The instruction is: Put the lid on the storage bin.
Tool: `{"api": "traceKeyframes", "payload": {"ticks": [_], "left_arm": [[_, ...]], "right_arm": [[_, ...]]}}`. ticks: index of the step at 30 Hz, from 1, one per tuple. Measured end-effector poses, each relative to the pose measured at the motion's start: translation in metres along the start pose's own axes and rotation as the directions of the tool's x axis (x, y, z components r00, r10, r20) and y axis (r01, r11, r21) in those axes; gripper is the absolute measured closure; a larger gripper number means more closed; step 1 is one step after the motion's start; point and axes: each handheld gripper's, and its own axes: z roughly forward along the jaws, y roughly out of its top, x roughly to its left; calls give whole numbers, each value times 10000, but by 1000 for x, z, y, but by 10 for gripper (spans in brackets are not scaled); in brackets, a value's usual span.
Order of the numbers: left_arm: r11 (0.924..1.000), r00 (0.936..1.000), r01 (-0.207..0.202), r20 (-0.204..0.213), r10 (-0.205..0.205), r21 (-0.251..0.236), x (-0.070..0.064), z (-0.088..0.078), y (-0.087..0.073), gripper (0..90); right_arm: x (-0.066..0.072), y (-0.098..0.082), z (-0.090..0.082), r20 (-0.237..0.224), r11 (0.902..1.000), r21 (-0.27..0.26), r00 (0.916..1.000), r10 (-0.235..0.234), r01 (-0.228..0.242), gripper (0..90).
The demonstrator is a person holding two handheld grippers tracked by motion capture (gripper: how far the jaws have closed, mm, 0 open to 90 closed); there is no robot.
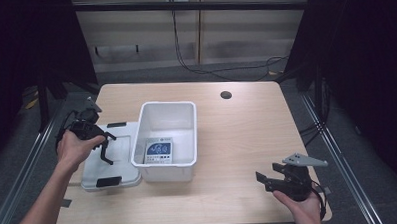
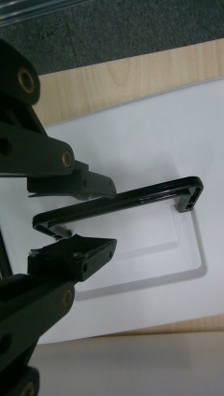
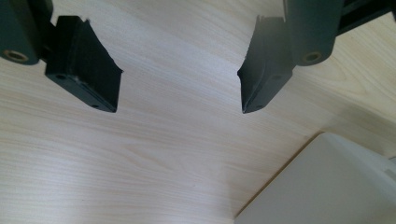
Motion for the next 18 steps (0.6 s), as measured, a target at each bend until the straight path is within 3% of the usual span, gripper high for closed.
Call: {"api": "traceKeyframes", "payload": {"ticks": [10, 15, 18], "left_arm": [[9985, 9990, 452, 19, -453, 311, 6, 11, 3, 679], [9965, 9973, 733, -114, -729, 398, 4, 18, 4, 717], [9958, 9976, 685, -46, -684, 599, 3, 20, 5, 750]], "right_arm": [[0, 0, 1, -21, 10000, 41, 10000, -35, 35, 288], [0, 0, 2, -49, 10000, 86, 10000, -17, 17, 288], [0, 0, 1, -58, 10000, 94, 10000, -26, 27, 288]]}}
